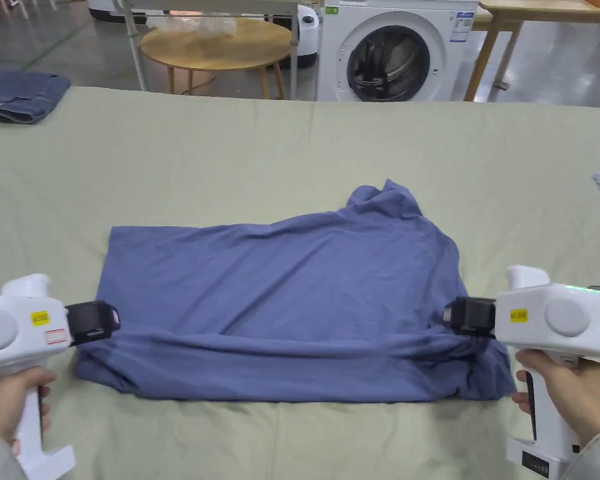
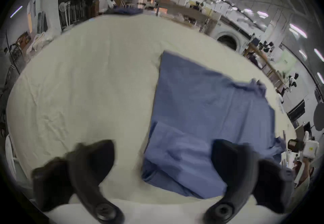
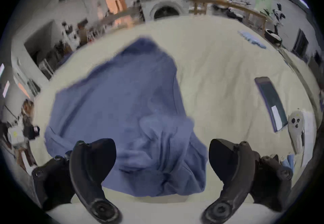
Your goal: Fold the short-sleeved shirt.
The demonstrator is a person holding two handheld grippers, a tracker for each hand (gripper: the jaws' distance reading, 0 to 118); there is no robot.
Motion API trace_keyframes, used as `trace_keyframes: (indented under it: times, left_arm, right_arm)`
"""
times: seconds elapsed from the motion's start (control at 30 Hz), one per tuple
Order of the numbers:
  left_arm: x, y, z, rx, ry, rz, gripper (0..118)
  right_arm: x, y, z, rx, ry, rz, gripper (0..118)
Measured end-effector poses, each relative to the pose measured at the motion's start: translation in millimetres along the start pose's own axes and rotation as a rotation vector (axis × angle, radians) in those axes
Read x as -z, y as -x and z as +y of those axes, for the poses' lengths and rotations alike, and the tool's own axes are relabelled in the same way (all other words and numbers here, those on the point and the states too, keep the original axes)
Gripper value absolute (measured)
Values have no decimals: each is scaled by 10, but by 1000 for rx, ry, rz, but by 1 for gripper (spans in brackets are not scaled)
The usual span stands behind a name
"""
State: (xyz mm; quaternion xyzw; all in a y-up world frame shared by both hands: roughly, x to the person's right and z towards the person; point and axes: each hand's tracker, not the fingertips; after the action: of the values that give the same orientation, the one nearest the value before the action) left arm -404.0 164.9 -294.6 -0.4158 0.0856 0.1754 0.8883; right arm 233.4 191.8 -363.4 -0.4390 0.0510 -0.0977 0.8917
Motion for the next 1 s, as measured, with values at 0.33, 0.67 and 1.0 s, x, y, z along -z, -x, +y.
trace_keyframes:
  times: [0.33, 0.67, 1.0]
  left_arm:
    - [-1285, -446, -303, 211, -295, -219, 0]
    - [-1251, -466, -290, 208, -241, -237, 0]
    - [-1139, -501, -342, 205, -201, -221, 0]
  right_arm:
    - [-1165, 217, -399, -162, -302, 76, 0]
    - [-959, 104, -436, -174, -229, 54, 0]
    - [-67, -197, -471, -88, 109, -7, 118]
